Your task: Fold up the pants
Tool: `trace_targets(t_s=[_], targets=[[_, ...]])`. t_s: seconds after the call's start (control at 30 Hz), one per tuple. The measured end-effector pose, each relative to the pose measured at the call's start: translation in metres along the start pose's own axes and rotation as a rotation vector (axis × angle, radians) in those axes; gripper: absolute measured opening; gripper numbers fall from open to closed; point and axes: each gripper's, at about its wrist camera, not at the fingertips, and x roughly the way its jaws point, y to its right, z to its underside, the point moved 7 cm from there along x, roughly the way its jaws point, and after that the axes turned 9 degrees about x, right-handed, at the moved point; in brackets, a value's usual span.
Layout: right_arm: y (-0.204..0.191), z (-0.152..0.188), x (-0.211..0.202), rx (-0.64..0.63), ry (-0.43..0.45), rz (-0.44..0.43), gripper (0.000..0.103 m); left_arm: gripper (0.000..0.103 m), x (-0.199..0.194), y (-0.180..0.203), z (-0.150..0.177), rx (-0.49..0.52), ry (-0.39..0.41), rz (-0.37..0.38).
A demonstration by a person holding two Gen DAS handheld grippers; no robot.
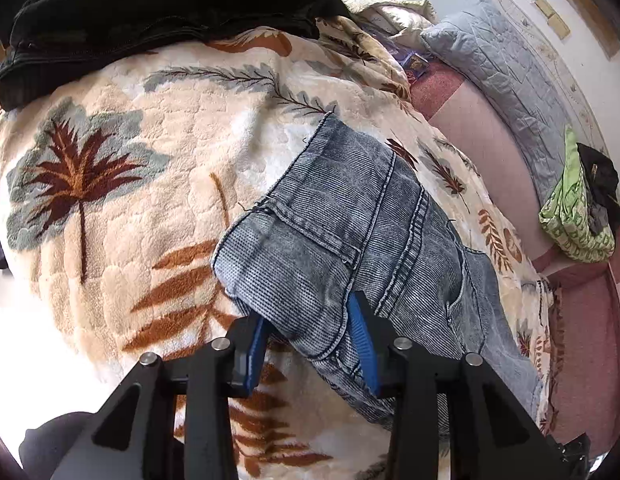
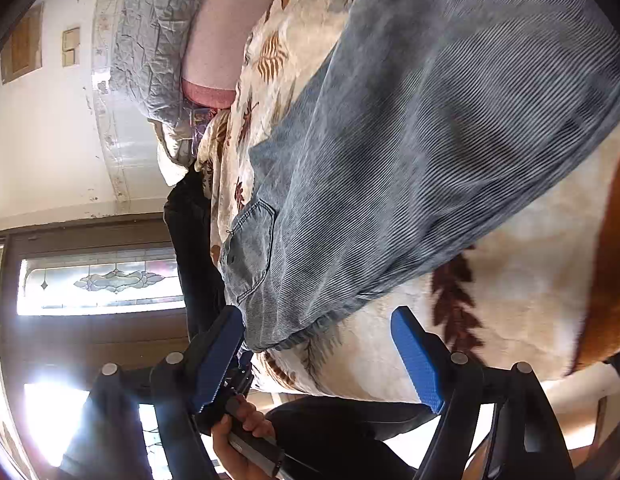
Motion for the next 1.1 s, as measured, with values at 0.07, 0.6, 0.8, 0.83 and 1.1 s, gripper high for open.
trace_targets(t_s=[0.07, 0.6, 0.8, 0.83, 1.1], targets=[[0.005, -0.017, -0.040, -0.021, 0.081, 0.013, 0.080, 0.052, -0.013, -0.001, 0.003, -0.017, 0.007, -0.001], [0.096, -0.144, -0.180, 0.140, 0.447, 0.234, 0.060, 0.065, -0.037, 0.070, -0.016, 0.224, 0.204, -0.075], [0.089, -0.149, -0.178, 0.023, 0.483, 0.360, 0.017, 0.065, 0.004, 0.081, -0.012, 0.341, 0.120, -0.135], [0.083, -0.148, -0.182, -0.008, 0.492, 0.386, 0.016, 0.065, 0.013, 0.079, -0.009, 0.356, 0.088, -0.155], [0.097, -0.154, -0.175, -0.149, 0.481, 0.609, 0.030, 0.068, 0.025, 0.079, 0.010, 0.493, 0.100, -0.210]])
